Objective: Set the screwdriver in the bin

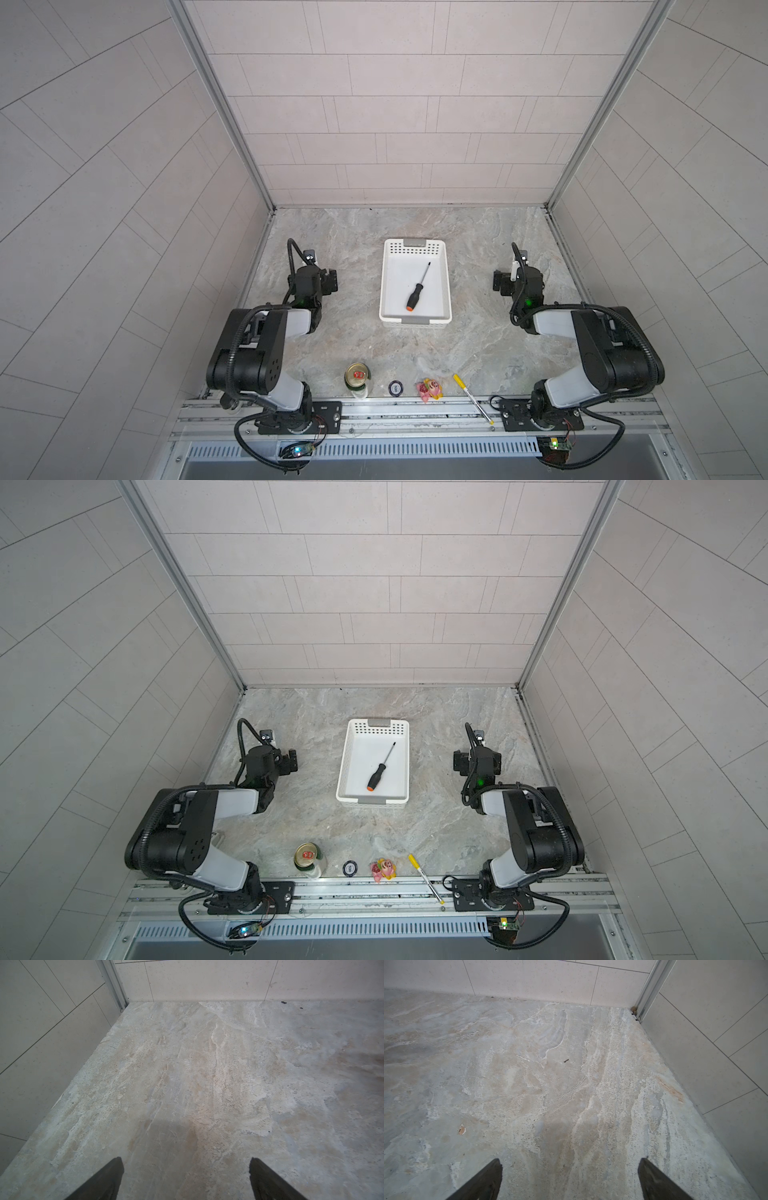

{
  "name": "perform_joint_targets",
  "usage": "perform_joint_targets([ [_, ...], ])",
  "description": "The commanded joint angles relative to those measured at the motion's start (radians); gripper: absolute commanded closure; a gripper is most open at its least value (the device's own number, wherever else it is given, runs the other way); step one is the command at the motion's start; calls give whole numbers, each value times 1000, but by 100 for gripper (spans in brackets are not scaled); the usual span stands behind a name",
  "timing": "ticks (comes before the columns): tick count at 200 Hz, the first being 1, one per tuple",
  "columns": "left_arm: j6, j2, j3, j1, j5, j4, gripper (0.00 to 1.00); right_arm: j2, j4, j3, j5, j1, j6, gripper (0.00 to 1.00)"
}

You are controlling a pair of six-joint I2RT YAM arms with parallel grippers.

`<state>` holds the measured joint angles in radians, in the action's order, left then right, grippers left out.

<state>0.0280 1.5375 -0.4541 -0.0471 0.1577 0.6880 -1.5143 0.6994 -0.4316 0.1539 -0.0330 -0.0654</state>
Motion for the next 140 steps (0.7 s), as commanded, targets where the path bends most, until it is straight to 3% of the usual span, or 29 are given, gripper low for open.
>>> perform_joint_targets([
  [1,-10,-3,-9,-4,5,12,0,-3,11,-10,5,-9,20,0],
  [140,-16,-20,20,-6,-6,45,0,27,70,36,6,-6,14,0],
])
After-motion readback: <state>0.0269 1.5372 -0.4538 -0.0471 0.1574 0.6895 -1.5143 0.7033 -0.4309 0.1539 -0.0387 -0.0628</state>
